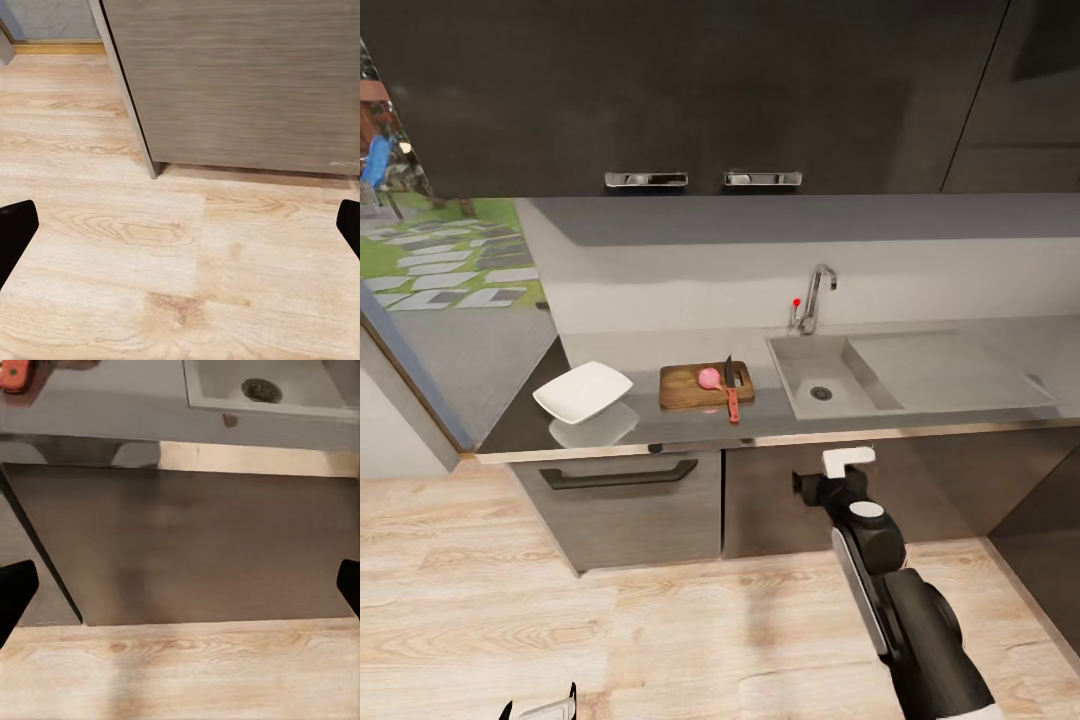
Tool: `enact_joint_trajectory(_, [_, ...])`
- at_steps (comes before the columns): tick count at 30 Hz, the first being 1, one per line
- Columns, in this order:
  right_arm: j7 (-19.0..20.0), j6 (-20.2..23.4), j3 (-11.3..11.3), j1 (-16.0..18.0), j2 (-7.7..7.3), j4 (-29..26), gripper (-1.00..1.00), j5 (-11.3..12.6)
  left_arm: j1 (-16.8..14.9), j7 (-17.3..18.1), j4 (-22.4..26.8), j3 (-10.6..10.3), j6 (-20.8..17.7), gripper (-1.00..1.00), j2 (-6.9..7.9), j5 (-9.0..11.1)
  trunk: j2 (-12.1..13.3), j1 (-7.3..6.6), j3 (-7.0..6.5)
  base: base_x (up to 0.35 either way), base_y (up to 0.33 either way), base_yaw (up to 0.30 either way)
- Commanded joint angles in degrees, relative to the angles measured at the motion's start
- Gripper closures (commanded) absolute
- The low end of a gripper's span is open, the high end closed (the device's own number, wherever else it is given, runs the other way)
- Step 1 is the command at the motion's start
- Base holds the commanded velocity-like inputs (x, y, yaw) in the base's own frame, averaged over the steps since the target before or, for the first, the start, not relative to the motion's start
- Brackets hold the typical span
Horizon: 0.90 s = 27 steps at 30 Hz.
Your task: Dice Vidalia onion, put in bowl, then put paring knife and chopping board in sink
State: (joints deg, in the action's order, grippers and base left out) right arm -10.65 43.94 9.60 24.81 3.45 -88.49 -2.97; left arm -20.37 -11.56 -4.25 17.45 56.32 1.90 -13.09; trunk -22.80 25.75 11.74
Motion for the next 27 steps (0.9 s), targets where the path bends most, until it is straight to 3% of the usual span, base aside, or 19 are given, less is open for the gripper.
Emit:
enact_joint_trajectory(1, [-0.09, 1.95, 0.07, 1.98, 0.62, -0.16, -1.00, -0.25, -0.11, -0.48, -0.23, 0.19, 0.29, -1.00, 0.03, -0.62, -0.12, 0.03, 0.12, 0.000, 0.000, 0.000])
enact_joint_trajectory(8, [0.00, 9.27, 0.07, 11.07, 5.47, -0.24, -1.00, -0.09, -0.11, -0.48, -0.23, 0.20, 0.29, -1.00, 0.03, -0.62, -0.12, 0.03, 0.12, 0.000, 0.000, 0.000])
enact_joint_trajectory(10, [0.02, 10.60, 0.07, 13.14, 6.27, -0.17, -1.00, -0.05, -0.11, -0.48, -0.23, 0.19, 0.29, -1.00, 0.03, -0.62, -0.12, 0.03, 0.12, 0.000, 0.000, 0.000])
enact_joint_trajectory(11, [0.10, 11.73, 0.07, 16.07, 6.55, 0.10, -1.00, -0.01, -0.11, -0.48, -0.23, 0.19, 0.29, -1.00, 0.03, -0.62, -0.12, 0.03, 0.12, 0.000, 0.000, 0.000])
enact_joint_trajectory(17, [0.38, 12.08, 0.07, 17.28, 6.55, 0.77, -1.00, 0.06, -0.11, -0.48, -0.23, 0.20, 0.29, -1.00, 0.03, -0.62, -0.12, 0.03, 0.12, 0.053, 0.032, 0.000])
enact_joint_trajectory(27, [0.82, 11.85, 0.07, 17.47, 6.55, 4.92, -1.00, 0.14, -0.11, -0.48, -0.23, 0.21, 0.29, -1.00, 0.03, -0.62, -0.12, 0.03, 0.12, 0.224, 0.184, 0.000])
